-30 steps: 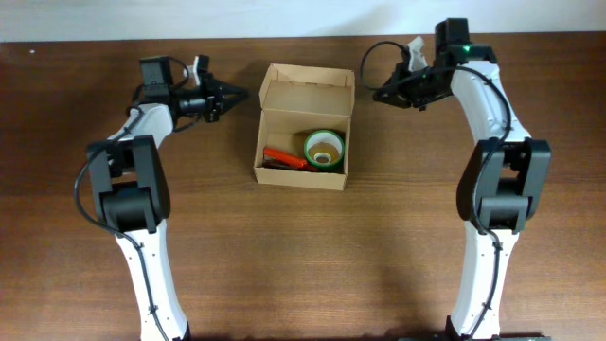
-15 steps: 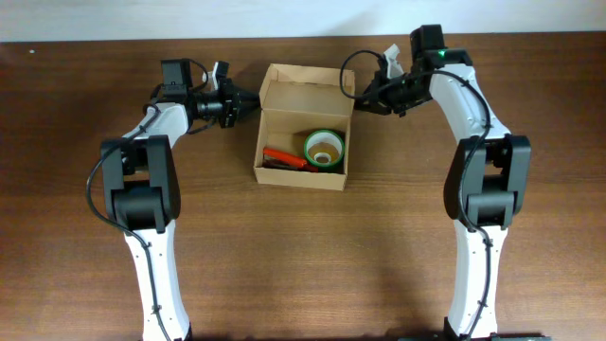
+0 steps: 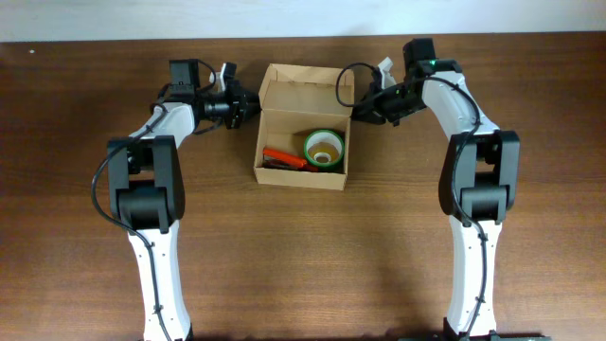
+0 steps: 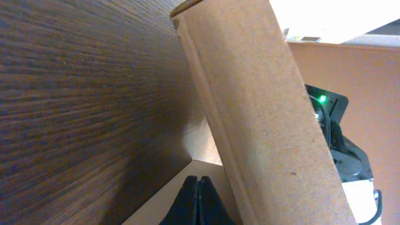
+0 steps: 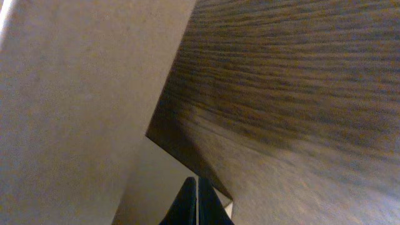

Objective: Pack container
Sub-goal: 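Bring both grippers to the box lid and grasp its edges, then swing the lid forward with both grippers to close the box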

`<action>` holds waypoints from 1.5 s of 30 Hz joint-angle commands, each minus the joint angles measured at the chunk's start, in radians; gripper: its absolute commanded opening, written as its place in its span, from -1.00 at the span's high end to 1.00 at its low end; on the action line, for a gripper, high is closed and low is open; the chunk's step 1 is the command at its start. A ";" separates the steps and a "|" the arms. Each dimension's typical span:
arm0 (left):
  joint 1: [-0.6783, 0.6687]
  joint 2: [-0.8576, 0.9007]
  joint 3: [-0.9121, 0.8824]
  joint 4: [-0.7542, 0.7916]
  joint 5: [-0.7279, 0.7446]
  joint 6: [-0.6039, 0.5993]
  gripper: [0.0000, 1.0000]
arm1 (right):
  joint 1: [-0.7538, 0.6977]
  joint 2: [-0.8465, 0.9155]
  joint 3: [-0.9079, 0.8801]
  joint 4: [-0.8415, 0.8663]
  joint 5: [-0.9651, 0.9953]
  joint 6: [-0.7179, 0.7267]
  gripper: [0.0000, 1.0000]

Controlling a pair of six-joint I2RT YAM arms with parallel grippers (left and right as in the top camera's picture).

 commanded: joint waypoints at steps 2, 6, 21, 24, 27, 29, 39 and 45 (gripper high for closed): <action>0.000 0.019 0.012 -0.003 -0.008 0.025 0.97 | 0.010 0.005 -0.001 0.053 -0.177 -0.019 0.93; 0.000 0.019 0.012 -0.003 -0.007 0.040 0.97 | 0.010 0.009 -0.001 0.121 -0.335 -0.019 0.93; -0.001 0.014 0.014 0.125 0.064 0.099 0.97 | 0.010 0.016 -0.001 0.157 -0.378 0.008 0.93; -0.002 0.005 0.026 0.139 0.035 0.100 0.97 | 0.010 0.016 -0.001 0.154 -0.378 0.011 0.93; -0.002 0.002 0.047 0.141 0.027 0.101 0.97 | 0.010 0.016 -0.001 0.154 -0.379 0.011 0.93; -0.002 0.002 0.055 0.156 0.029 0.102 0.97 | 0.011 0.016 -0.001 0.154 -0.381 0.010 0.93; -0.003 0.001 0.077 0.204 0.088 0.124 0.97 | 0.011 0.015 -0.001 0.171 -0.462 0.008 0.93; -0.023 -0.035 0.094 0.195 0.100 0.187 0.97 | 0.011 0.003 0.000 0.199 -0.499 0.007 0.92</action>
